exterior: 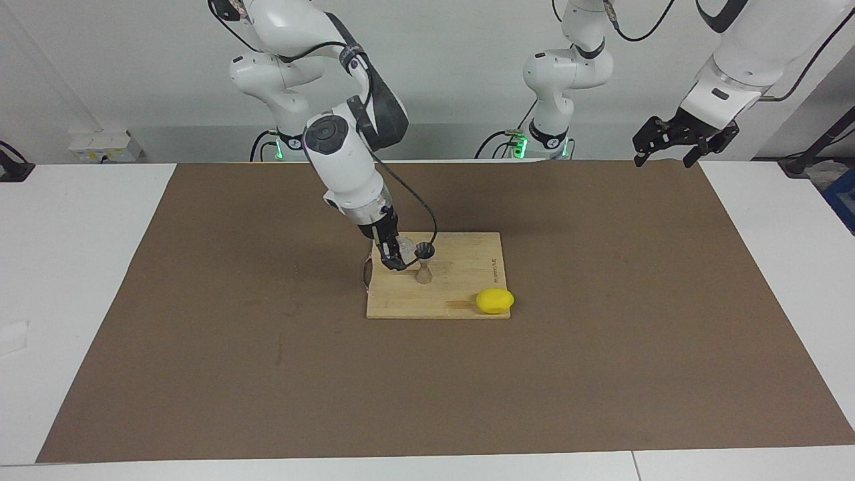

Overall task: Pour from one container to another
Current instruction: 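Lift the clear glass with the right gripper over the dark cup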

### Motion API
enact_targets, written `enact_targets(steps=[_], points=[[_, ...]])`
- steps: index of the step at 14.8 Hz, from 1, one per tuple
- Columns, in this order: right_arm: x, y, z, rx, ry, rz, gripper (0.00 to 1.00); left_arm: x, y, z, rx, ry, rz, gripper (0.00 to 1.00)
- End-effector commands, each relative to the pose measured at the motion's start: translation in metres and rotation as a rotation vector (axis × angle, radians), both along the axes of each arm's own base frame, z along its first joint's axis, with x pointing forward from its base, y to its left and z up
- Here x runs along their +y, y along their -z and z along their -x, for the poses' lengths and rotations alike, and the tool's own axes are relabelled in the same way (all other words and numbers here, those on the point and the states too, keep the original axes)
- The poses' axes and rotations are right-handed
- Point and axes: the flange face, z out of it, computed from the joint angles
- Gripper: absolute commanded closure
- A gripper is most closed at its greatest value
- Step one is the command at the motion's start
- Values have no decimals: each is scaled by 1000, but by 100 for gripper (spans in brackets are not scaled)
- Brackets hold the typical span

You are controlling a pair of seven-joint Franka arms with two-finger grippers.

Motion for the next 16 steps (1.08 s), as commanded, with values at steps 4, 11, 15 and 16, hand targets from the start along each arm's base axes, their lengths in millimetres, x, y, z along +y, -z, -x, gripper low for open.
enact_targets(steps=[4, 11, 15, 16], points=[[17, -11, 0, -61, -18, 82, 71, 3, -6, 3, -14, -19, -27, 0], [39, -6, 15, -123, -116, 191, 71, 7, -7, 0, -37, -27, -26, 0], [45, -5, 22, -150, -164, 243, 71, 23, -3, -1, -52, -61, -25, 0], [48, -5, 24, -153, -174, 250, 71, 23, -4, -1, -52, -59, -25, 0]])
